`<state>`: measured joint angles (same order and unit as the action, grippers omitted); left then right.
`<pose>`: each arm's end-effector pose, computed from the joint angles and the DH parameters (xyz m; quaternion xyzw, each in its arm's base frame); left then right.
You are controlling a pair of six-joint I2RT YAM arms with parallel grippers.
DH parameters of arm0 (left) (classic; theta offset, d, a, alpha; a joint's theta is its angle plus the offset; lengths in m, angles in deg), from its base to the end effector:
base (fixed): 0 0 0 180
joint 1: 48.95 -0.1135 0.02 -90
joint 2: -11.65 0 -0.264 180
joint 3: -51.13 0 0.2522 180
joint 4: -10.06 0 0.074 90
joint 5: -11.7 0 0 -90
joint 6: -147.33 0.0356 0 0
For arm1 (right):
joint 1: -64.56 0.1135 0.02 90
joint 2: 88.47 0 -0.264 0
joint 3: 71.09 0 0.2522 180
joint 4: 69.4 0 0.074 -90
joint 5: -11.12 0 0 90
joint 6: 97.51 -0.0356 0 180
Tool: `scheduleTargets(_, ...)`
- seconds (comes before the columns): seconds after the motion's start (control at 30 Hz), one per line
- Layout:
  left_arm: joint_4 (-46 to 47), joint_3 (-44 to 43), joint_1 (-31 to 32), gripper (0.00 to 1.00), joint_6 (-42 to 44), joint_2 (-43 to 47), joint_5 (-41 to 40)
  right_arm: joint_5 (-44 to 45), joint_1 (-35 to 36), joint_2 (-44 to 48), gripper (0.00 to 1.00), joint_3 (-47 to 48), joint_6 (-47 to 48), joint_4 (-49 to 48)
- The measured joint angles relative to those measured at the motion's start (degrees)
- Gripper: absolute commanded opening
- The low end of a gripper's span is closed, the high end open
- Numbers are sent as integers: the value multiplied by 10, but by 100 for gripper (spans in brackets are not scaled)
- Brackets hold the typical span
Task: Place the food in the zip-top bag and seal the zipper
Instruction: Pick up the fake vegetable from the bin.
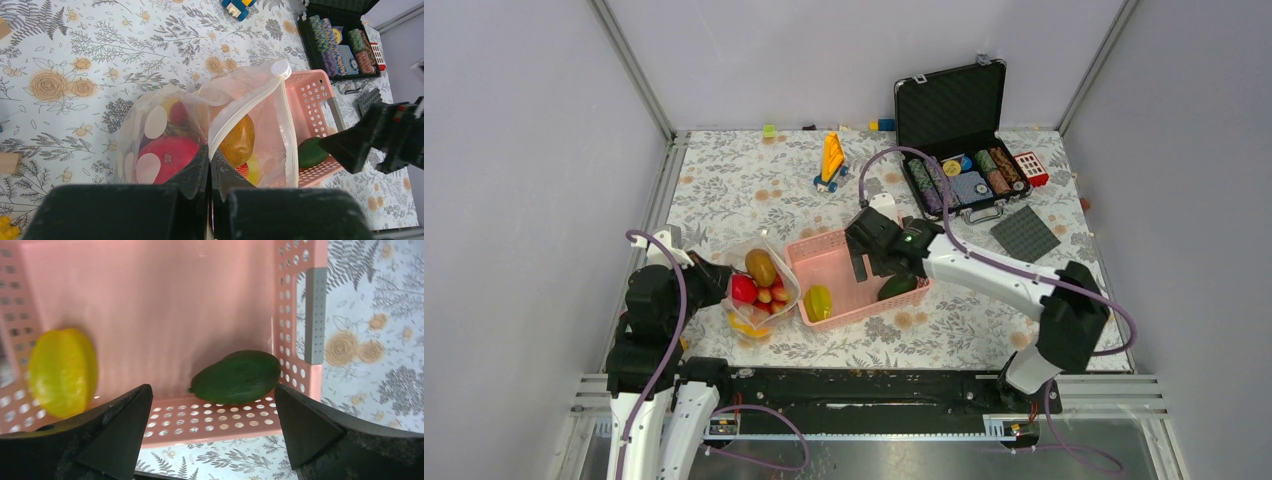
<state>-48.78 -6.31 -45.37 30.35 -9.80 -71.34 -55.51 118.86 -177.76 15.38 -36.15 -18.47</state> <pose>0.0787 -0.0092 0.3158 -0.1358 0.8212 -0.1943 0.5192 0.2050 0.2611 0.2790 -0.1452 0.9214 0.0575 0.3557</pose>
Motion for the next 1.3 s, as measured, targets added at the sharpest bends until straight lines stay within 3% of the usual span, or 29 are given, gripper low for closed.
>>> scheduleTargets(0.23, 1, 0, 0, 0, 0, 0, 1, 40, -7, -48, 100, 15, -69, 70)
scheduleTargets(0.67, 1, 1, 0, 0, 0, 0, 5, 46, -14, -78, 100, 14, -185, 77)
scheduleTargets(1.3, 2, 1, 0, 0, 0, 0, 9, 24, -23, -119, 100, -15, -217, 67)
